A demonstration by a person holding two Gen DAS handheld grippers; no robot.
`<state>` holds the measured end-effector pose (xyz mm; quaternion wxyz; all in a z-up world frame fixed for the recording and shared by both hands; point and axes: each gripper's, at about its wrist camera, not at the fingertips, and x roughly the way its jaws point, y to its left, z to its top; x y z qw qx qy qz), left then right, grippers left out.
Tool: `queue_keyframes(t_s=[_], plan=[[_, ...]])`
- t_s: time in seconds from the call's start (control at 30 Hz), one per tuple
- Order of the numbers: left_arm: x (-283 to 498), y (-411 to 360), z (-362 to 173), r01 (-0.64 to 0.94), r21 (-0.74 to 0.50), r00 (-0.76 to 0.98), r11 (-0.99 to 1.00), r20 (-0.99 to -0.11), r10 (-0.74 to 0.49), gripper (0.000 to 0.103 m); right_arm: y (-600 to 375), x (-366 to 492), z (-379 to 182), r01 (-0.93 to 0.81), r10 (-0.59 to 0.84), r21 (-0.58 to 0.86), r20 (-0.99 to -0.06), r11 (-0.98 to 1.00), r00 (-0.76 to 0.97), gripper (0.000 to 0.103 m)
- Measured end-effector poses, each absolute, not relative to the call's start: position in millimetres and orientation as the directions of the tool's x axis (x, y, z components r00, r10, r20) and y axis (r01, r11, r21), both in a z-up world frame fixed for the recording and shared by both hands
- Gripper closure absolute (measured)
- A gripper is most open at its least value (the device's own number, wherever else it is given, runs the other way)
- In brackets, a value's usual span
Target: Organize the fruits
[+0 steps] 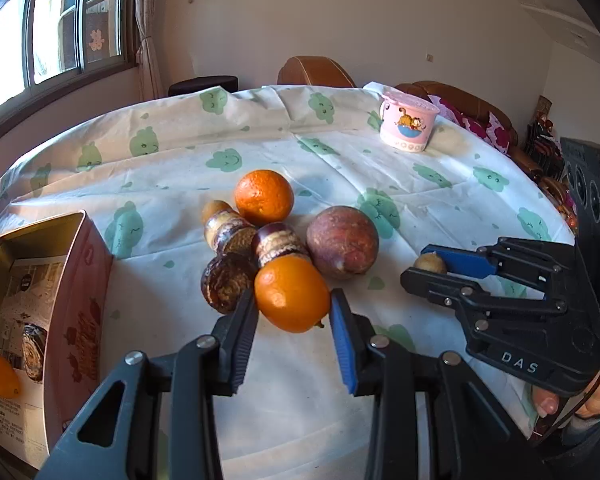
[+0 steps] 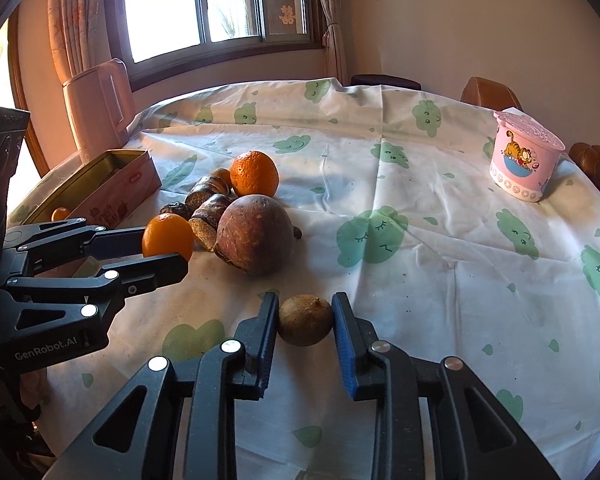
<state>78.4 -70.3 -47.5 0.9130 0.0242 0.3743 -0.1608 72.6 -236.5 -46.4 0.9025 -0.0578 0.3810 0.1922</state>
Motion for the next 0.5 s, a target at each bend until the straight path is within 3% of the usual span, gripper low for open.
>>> queue_keyframes(t_s=[0.5], plan=[[64.2,-64.3,-35.1,0.279,-0.046,0.754,0.959,-0.608,-0.248,0.065,-232.8,52.6,-33.0,-0.405,0.301,-0.027,-0.624,0.914,0.721,0.074]])
